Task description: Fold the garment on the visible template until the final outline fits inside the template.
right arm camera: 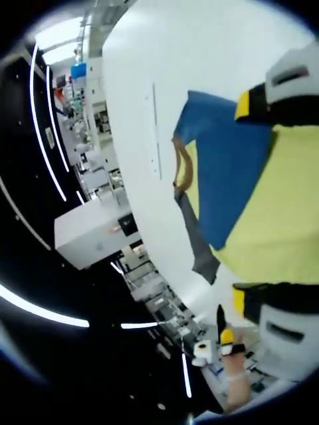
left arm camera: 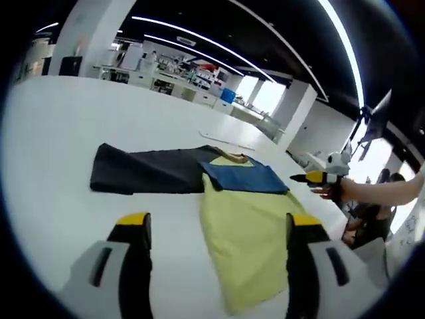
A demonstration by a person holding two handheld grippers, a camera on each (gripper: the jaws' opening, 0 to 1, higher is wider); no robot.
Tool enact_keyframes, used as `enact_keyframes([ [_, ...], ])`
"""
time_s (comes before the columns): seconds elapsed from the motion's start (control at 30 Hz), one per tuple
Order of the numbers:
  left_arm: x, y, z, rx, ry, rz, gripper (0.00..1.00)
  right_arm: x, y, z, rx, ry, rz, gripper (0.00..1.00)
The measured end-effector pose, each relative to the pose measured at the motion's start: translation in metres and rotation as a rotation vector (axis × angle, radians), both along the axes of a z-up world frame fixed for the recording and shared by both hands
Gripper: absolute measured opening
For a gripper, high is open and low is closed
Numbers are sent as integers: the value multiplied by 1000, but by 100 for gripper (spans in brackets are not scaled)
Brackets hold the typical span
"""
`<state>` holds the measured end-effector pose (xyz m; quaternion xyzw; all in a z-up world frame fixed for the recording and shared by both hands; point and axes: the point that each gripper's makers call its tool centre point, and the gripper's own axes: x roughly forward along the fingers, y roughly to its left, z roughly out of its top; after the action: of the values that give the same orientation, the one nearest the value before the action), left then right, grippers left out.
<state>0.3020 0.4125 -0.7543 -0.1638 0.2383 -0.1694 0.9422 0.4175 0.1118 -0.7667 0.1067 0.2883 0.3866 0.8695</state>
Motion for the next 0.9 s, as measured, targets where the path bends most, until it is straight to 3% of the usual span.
enact_keyframes([
  [0.23,26,27,-5,50,-3,30,80,-1,-4,0,26,15,-24,100],
  [0.37,32,36,-14,41,24,51,81,-2,-2,-6,11,17,-7,100],
  [0.57,43,66,-23,66,33,162,81,-7,0,-3,7,5,17,99],
  [0.73,52,105,-37,104,46,301,77,-11,0,-2,28,14,19,99],
  [0.9,55,116,-45,73,66,373,72,-17,-2,-2,51,24,6,99],
])
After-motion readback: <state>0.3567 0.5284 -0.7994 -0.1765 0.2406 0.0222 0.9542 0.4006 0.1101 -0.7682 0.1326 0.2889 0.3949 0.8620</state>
